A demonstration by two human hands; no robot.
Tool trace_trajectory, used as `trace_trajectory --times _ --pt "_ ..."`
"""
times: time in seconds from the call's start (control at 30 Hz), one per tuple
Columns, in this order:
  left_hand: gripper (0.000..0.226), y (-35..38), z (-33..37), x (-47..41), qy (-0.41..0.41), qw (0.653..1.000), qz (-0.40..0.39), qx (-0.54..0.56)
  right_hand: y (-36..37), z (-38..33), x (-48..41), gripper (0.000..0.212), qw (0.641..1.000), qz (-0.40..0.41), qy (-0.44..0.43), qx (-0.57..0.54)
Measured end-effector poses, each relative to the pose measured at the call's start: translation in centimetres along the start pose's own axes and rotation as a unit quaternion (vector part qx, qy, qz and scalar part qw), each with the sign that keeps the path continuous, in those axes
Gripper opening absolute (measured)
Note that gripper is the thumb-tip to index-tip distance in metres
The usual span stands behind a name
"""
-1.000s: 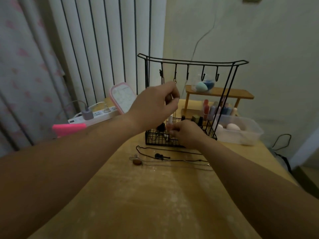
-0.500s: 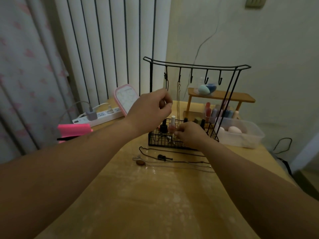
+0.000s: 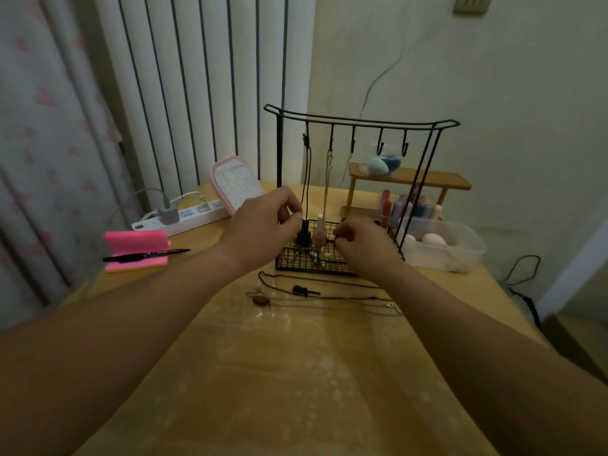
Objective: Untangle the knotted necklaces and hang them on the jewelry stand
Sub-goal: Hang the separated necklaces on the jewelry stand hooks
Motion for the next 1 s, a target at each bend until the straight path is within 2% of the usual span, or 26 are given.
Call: trace_trajectory --times 0.1,0.2,0.3,0.4,0.57,0.67,0.8,0.87,0.93,1.0 --pt "0.003 0.7 -1.5 1.3 -0.041 0.999 -0.028 -0.007 -0.6 -1.0 2.5 0.017 0.999 0.038 -0.033 -0.015" --pt "0.001 2.6 -3.7 3.1 -0.100 0.984 -0.135 -0.057 0.9 -1.7 5.1 0.016 0.997 -0.034 -0.062 -0.001" --pt "0.013 3.9 -5.5 4.8 -0.147 0.949 -0.255 -0.116 3.2 -2.1 6.5 0.016 0.990 -0.112 -0.071 0.056" --pt "0.016 4.4 -5.8 5.7 -0.130 0.925 -0.314 -0.168 4.7 -2.5 6.8 0.016 0.985 -0.138 -0.067 0.076" --pt "0.008 5.3 -5.3 5.9 -0.109 0.919 -0.320 -0.202 6.1 -4.5 6.5 0.021 0.982 -0.143 -0.102 0.074" --pt "0.008 5.9 -4.9 6.1 -0.104 0.925 -0.316 -0.186 7.2 -5.4 6.1 0.023 0.972 -0.177 -0.116 0.100" --pt "0.006 5.0 -4.0 6.3 -0.145 0.954 -0.262 -0.034 7.1 -4.9 6.1 0.016 0.973 -0.197 -0.092 0.074" --pt "0.004 4.6 -3.5 6.4 -0.159 0.953 -0.257 0.028 6.4 -4.3 6.3 0.012 0.977 -0.196 -0.075 0.035" --pt "0.005 4.4 -2.9 6.5 -0.167 0.946 -0.268 0.067 5.5 -3.8 6.6 0.013 0.978 -0.201 -0.056 -0.013" --pt "0.011 4.2 -2.6 6.5 -0.170 0.946 -0.269 0.060 4.3 -3.3 7.0 0.017 0.975 -0.210 -0.039 -0.063"
Point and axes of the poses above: each hand's wrist, its own x-axis away from the middle knuckle, its own y-axis out of the palm, z = x × y, the point moved 5 cm from there along -x, towards the middle knuckle, and after that the axes turned 6 degrees about -z, right-handed, at the moved point
